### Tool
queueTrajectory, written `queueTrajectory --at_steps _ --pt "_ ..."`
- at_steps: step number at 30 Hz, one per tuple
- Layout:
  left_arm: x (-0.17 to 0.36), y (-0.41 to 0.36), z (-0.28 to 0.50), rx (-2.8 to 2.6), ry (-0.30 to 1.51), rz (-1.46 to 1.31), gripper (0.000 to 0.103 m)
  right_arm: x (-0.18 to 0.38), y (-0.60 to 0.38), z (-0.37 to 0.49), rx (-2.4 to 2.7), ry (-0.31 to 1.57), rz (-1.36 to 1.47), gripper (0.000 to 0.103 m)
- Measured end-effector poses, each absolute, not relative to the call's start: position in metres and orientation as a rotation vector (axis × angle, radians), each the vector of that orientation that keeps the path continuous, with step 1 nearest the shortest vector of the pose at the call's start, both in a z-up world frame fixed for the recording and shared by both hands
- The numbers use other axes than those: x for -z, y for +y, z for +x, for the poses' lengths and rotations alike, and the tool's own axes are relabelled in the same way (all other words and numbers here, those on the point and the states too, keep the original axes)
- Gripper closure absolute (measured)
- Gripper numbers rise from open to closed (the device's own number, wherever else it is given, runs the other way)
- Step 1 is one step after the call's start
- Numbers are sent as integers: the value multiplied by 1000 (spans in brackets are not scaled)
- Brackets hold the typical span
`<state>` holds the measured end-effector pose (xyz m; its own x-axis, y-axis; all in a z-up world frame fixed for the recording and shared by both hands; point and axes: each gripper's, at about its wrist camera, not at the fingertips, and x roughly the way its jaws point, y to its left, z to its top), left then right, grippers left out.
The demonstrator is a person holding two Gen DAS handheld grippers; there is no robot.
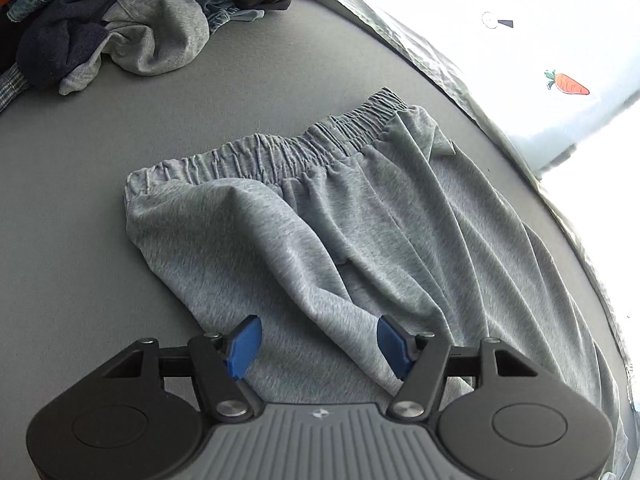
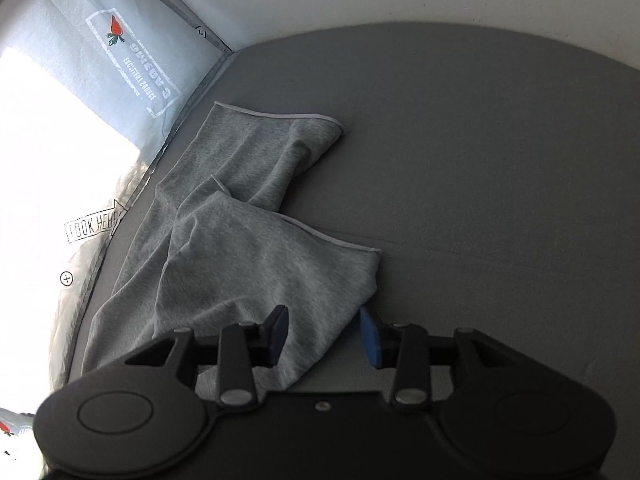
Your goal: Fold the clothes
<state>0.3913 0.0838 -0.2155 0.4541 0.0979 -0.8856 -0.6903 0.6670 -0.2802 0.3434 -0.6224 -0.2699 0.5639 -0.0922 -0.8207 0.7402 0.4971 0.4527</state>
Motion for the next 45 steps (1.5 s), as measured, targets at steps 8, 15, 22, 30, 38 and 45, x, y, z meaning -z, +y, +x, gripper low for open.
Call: queueTrajectory --at_steps 8,15,22,30,38,45 --pt "227 85 416 -546 1038 -675 39 239 -634 385 534 779 917 100" --pt "237 87 416 -574 1051 -678 56 207 -642 435 448 712 932 100" --pt "238 89 412 -567 1030 -695 58 165 -631 518 196 533 1018 62" --pt "238 81 415 -578 1031 -640 58 223 -619 481 379 711 881 67" --pt "237 75 417 -621 1041 -578 71 278 -606 451 382 825 924 71" --pt "224 84 407 -592 975 -642 98 250 -579 460 337 746 775 100"
